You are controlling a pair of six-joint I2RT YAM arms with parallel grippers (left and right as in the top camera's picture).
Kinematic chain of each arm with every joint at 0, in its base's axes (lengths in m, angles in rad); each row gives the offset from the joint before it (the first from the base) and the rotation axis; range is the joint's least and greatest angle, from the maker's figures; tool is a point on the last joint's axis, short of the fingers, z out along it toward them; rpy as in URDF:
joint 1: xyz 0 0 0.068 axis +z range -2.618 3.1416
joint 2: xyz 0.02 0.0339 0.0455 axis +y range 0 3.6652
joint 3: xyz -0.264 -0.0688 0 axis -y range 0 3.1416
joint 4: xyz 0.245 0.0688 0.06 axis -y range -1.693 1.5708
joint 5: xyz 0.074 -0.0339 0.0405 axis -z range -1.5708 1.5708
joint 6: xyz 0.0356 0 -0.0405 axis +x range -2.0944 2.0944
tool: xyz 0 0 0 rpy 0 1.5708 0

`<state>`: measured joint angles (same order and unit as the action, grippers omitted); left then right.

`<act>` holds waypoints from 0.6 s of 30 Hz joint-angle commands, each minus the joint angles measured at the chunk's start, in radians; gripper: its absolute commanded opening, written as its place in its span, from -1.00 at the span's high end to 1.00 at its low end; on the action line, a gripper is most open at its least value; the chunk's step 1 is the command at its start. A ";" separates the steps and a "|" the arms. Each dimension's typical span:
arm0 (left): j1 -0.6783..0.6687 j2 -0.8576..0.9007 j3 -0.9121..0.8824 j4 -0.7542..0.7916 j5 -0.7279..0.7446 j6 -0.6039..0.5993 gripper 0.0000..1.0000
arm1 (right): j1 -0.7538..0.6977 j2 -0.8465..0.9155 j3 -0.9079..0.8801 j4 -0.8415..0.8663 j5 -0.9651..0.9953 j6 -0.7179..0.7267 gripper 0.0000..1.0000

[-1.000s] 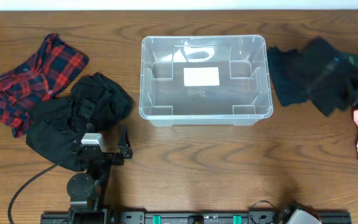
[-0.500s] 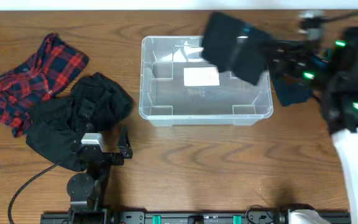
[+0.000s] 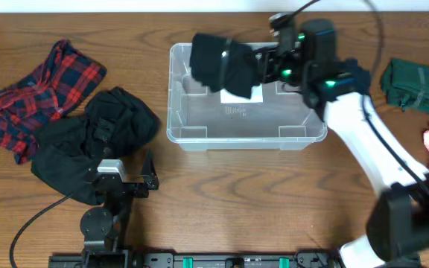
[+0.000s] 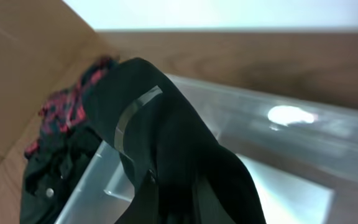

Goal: Pack container
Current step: 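Carry the black garment into the bin and lower it at the back-left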

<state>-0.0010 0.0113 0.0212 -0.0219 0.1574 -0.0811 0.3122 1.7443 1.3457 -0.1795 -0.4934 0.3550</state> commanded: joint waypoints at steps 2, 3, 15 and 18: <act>0.005 -0.001 -0.017 -0.034 0.018 -0.002 -0.96 | 0.029 0.075 0.025 0.039 -0.020 0.061 0.98; 0.005 -0.001 -0.017 -0.034 0.018 -0.002 -0.96 | 0.030 0.092 0.025 0.047 -0.030 0.066 0.97; 0.005 -0.001 -0.017 -0.034 0.018 -0.002 -0.96 | 0.038 0.226 0.025 0.138 -0.039 0.098 0.97; 0.005 -0.001 -0.017 -0.034 0.018 -0.002 -0.96 | 0.038 0.235 0.025 0.143 -0.035 0.096 -0.12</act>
<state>-0.0010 0.0113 0.0212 -0.0219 0.1577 -0.0811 0.3393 1.9717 1.3457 -0.0460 -0.5041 0.4400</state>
